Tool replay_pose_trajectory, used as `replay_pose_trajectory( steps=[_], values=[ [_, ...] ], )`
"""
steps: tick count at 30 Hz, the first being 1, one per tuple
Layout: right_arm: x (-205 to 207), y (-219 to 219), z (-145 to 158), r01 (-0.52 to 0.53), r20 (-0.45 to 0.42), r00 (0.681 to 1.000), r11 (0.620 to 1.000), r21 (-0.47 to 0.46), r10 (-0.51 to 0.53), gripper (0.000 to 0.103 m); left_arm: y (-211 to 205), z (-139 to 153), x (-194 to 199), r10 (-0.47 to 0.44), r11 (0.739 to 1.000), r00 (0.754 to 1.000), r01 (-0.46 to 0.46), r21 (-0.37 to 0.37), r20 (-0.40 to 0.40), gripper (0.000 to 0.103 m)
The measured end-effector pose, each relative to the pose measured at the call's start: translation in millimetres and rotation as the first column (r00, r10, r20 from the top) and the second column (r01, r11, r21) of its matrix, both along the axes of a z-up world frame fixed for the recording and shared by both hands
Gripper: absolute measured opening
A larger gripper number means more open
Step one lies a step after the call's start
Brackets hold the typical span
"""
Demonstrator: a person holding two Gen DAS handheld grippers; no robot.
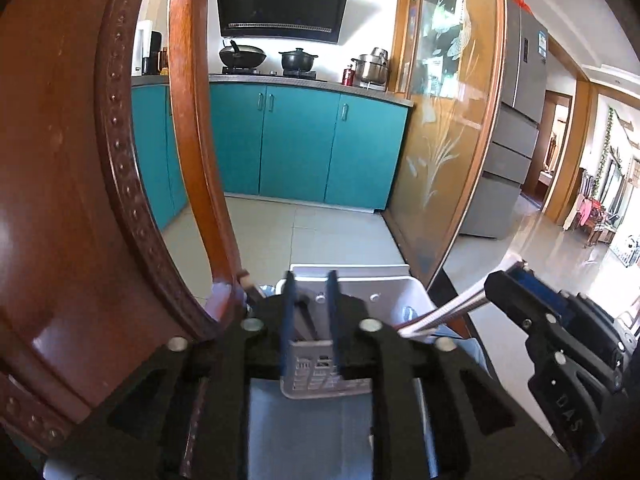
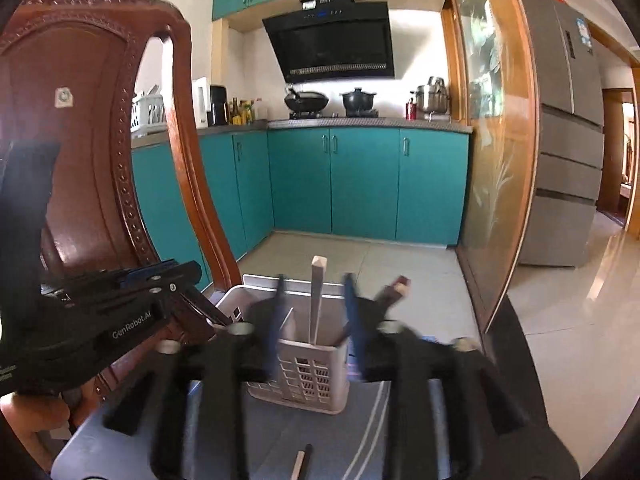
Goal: Organize utensils
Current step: 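Lower both chopsticks into the basket and open both tools, then move both open tools back to the cloth, right tool over a black chopstick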
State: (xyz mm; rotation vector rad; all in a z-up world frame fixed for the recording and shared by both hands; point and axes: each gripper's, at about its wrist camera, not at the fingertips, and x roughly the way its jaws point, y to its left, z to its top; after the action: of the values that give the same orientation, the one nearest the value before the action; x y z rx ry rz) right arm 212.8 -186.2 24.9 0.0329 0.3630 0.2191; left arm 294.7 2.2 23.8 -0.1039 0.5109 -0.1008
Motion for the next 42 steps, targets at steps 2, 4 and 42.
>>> replay_pose_trajectory(
  steps=[2,4,42],
  values=[
    [-21.0,-8.2,2.9,0.013,0.044,0.999,1.0,0.006,-0.013,0.048,0.3,1.0,-13.3,0.006,1.0,1.0,-0.006,-0.005,0.024,0.037],
    [-41.7,-17.4,3.6,0.027,0.075,0.997,1.0,0.009,-0.028,0.049,0.5,3.1,-31.8,-0.006,1.0,0.999,0.007,-0.017,0.05,0.04],
    [-35.7,12.1,-163.1,-0.099,-0.587,0.802,0.993,0.057,0.113,0.014,-1.8,-143.5,-212.2,0.014,1.0,0.97,-0.009,0.022,-0.241,0.06]
  ],
)
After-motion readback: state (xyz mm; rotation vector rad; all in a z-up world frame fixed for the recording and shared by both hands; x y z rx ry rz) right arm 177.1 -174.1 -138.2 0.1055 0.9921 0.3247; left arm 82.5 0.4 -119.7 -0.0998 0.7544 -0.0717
